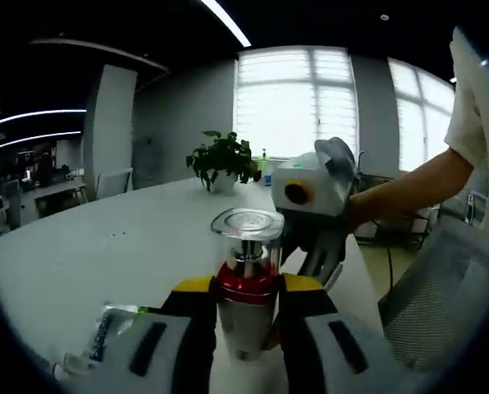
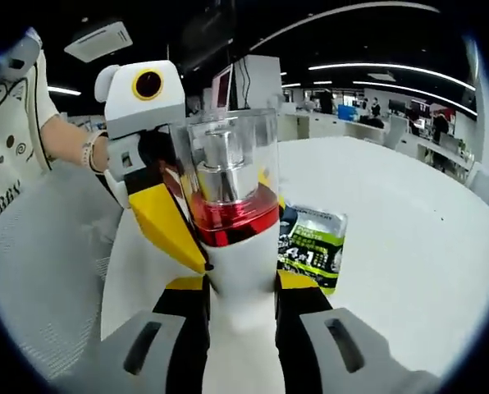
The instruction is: Arrange the skincare products in the storage area until every visible bottle or jar stands upright without overlapping.
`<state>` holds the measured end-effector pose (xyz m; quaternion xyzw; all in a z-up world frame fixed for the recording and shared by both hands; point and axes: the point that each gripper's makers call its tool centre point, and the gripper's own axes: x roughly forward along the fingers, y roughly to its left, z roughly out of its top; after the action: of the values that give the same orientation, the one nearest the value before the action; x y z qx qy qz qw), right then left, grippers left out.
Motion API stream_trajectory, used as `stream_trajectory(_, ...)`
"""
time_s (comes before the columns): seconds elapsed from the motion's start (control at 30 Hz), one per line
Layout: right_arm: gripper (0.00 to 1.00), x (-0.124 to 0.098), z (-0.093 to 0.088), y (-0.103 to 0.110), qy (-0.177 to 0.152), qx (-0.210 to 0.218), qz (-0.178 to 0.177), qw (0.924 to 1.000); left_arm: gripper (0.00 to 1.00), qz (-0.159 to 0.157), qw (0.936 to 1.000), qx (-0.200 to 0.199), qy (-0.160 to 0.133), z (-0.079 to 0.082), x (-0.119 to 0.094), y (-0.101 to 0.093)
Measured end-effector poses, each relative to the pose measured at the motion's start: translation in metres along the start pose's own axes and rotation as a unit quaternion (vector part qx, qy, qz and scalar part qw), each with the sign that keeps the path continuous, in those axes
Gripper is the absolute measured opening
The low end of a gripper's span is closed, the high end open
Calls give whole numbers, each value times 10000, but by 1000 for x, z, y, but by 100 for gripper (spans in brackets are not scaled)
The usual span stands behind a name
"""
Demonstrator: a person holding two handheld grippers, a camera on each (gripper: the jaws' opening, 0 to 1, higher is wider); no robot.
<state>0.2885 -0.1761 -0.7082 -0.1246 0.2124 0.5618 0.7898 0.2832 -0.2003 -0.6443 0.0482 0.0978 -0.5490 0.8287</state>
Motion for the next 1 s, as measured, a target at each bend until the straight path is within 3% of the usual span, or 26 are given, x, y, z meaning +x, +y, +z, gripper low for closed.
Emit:
stream_trajectory(0.33,31,-3,-7,-3,155,146,-113,9997,29,-19,9998,-218,-43,1,1,2)
stream_trajectory(0.37,32,-3,-10,-3,219,165,-120,9996,31,-78,9994,-329,103,-4,2,-1)
stream_trajectory(0.53,42,-11,-18,5,313,360,-193,9987,33,-82,9994,-221,254,-14,-1,-2)
stream_trajectory(0.7,47,-35,-23,7,328,513,-494,9969,35,-4,9991,-173,384,-21,-5,4)
stream_trajectory(0.87,47,-59,-11,7,61,687,-834,9941,34,-17,9980,-92,628,-32,-5,4)
stream_trajectory(1.0,46,-68,20,12,-553,912,-997,9893,32,-2,9965,-119,825,-43,-4,3)
